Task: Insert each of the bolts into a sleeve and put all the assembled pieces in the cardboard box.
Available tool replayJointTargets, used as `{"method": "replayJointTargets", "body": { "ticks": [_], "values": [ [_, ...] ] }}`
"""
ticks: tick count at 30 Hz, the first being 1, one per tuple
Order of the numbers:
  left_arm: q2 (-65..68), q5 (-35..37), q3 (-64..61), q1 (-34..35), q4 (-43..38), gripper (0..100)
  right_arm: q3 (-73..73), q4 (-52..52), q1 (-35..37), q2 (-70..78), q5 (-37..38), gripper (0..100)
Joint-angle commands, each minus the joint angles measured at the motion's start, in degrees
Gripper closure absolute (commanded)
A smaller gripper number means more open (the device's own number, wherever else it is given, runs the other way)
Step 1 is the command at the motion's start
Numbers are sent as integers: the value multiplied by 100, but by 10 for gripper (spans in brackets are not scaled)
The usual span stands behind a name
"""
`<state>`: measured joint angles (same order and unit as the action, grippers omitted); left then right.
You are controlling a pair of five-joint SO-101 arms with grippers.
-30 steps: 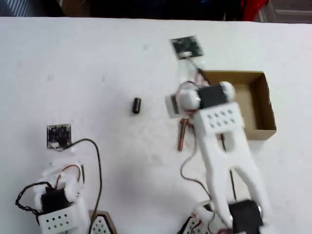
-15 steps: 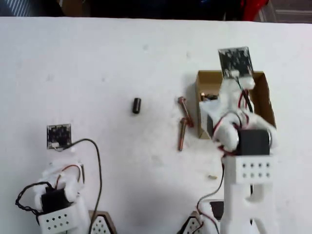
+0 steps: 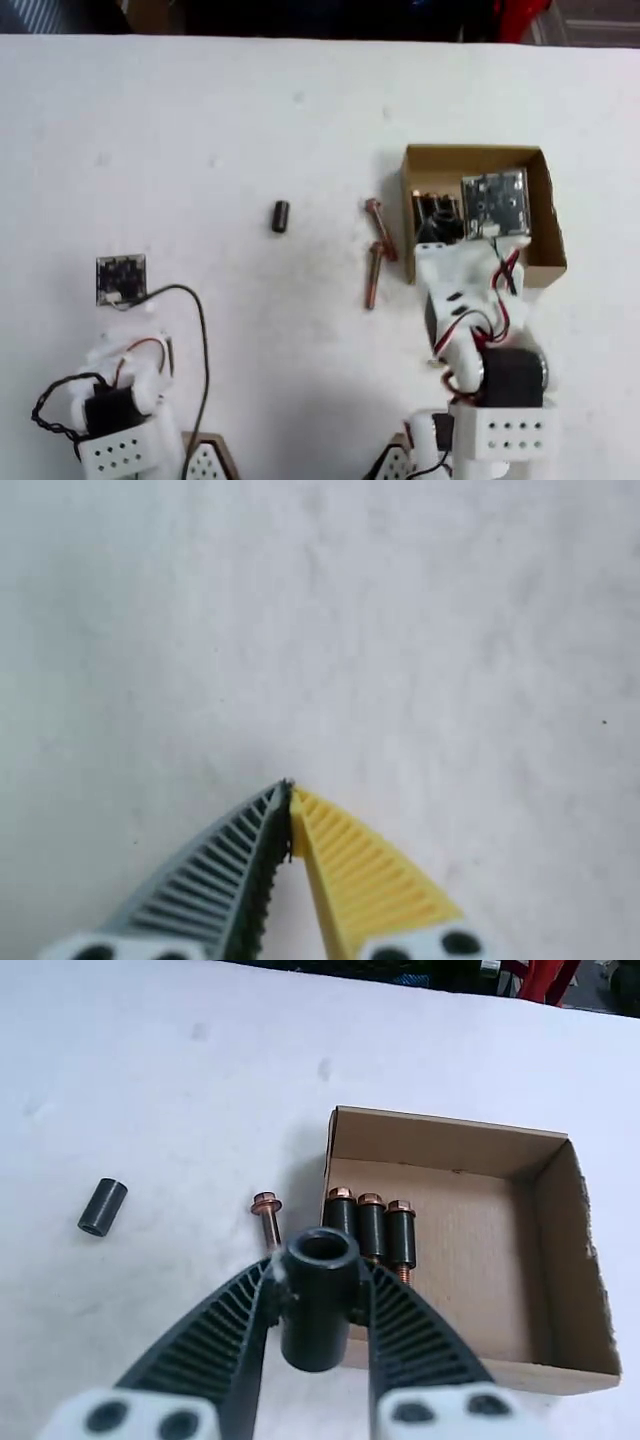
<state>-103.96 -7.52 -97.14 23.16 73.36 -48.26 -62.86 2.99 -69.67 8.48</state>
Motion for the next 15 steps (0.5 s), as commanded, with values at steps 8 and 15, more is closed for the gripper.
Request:
{"method": "replayJointTargets", "body": {
  "ticks": [8, 15],
  "values": [
    [-48, -510, 18, -13, -53, 976, -1424, 752, 312, -1613, 97, 974],
    [-48, -536, 18, -13, -88, 974, -1890, 752, 470, -2492, 97, 974]
  ]
}}
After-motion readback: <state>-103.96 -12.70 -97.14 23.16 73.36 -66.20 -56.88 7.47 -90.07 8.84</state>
